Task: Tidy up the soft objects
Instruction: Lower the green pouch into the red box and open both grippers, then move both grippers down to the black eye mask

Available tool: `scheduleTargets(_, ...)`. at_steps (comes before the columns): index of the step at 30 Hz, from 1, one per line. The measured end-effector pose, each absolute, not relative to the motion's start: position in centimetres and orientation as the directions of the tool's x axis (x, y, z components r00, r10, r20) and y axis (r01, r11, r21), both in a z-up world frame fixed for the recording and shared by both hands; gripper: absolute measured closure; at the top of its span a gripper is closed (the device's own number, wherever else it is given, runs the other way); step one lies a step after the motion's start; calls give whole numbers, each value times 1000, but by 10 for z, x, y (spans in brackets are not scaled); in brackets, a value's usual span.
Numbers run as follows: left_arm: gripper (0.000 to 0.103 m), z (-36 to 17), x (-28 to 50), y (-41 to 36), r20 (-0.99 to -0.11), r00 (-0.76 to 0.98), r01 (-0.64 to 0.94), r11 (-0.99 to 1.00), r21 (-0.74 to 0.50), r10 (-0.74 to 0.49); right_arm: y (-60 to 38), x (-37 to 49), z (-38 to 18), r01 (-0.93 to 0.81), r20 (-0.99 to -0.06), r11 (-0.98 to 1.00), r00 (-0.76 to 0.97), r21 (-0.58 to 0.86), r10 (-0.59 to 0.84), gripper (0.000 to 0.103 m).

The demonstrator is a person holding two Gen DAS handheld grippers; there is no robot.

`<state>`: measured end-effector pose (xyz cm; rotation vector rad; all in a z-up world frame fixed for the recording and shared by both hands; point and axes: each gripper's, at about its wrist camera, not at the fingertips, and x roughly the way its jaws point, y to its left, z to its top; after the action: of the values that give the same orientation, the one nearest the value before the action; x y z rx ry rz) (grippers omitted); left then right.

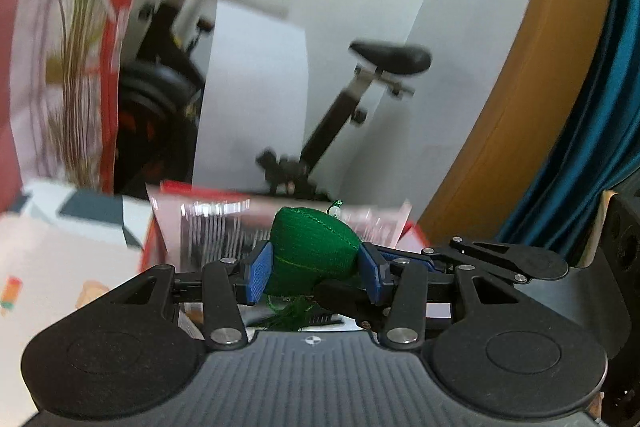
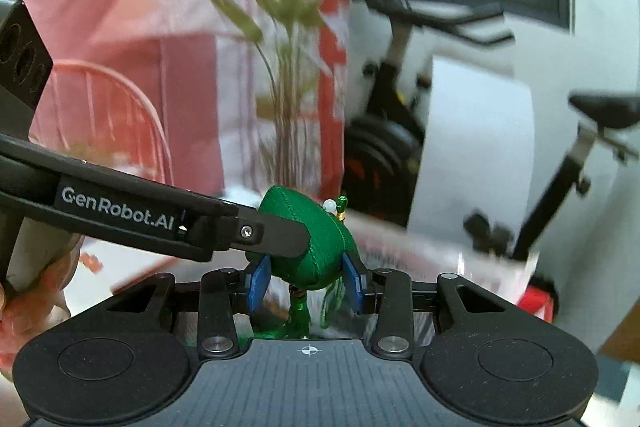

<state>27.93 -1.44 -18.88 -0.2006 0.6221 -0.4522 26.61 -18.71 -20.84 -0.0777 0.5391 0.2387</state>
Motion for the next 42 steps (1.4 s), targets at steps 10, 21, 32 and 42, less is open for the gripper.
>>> scheduleTargets(10, 54, -215, 298, -26, -633, 646, 311, 904, -292, -427, -210, 276, -254, -141, -624, 982, 759, 123, 187, 67)
scheduleTargets(21, 53, -200, 268, -15, -601, 724, 309, 938, -157, -339, -220, 255, -249, -43, -621, 991, 775, 126, 112, 63)
scheduleTargets(32, 52, -194, 184, 27, -542, 773, 303, 943, -139, -329, -217, 176, -233, -31, -519, 985, 847, 169, 115, 60)
scheduleTargets(42, 52, -247, 150, 55, -641, 714, 220, 960, -174, -280, -210, 111, -251, 22, -489, 972, 867, 232, 97, 60)
